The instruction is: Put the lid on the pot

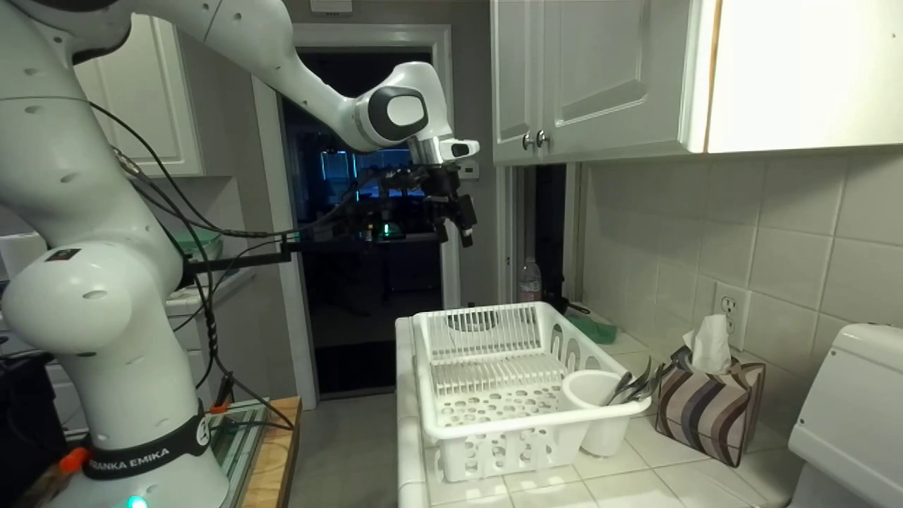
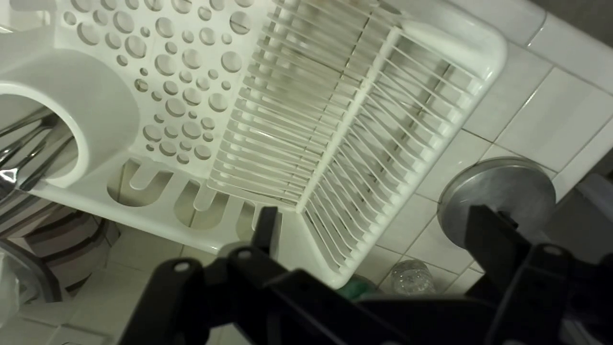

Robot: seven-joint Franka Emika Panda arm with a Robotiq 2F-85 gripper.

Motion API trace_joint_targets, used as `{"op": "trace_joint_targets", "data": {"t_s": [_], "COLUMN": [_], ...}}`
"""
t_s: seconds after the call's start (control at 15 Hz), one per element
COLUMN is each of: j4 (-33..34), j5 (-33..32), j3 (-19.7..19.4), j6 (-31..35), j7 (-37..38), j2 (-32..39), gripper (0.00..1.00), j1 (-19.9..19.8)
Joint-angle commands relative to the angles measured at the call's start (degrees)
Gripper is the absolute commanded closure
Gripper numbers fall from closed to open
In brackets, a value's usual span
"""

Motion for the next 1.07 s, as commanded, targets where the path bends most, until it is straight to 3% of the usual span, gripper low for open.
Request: {"op": "trace_joint_targets", "data": {"t_s": [0.0, 0.4, 1.0], "j4": [0.11, 0.11, 6.22], "j5": [-0.23, -0.23, -0.46], "j3": [-0.77, -0.78, -0.79], "j6": [-0.15, -0.15, 8.28], "j7": [0.17, 0.17, -9.72], "j2": [0.06, 0.07, 11.76], "gripper": [0.00, 0.00, 0.00], "j1": [0.81, 0.82, 2.53]}}
